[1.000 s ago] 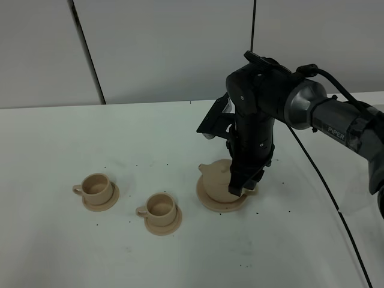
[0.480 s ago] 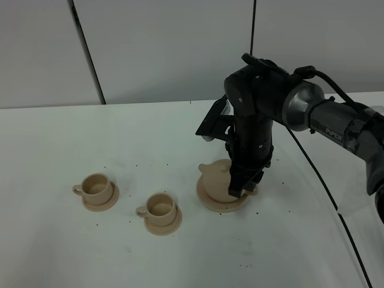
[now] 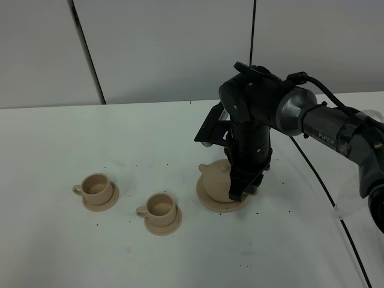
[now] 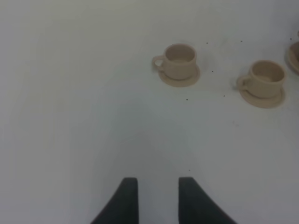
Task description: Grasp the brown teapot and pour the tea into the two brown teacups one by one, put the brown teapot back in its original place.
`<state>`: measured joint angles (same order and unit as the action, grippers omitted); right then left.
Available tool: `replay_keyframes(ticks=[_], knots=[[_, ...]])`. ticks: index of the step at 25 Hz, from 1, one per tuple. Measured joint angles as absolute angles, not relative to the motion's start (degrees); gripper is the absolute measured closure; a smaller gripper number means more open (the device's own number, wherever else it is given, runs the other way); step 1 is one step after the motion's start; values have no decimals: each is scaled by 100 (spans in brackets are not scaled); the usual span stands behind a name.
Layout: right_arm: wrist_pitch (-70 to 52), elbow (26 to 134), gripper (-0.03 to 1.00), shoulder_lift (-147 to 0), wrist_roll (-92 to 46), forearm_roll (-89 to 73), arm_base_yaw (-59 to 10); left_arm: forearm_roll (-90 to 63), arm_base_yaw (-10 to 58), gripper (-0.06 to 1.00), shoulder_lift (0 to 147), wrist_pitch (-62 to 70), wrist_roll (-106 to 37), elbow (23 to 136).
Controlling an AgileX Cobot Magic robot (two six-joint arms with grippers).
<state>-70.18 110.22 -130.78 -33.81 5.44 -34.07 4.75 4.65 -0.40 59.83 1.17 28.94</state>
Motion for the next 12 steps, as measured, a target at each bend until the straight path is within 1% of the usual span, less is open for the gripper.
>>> replay_keyframes(ticks=[12], knots=[[-6807, 11022, 62, -13147, -3337, 567, -3407, 475, 465, 66, -40, 5983, 112, 2894]])
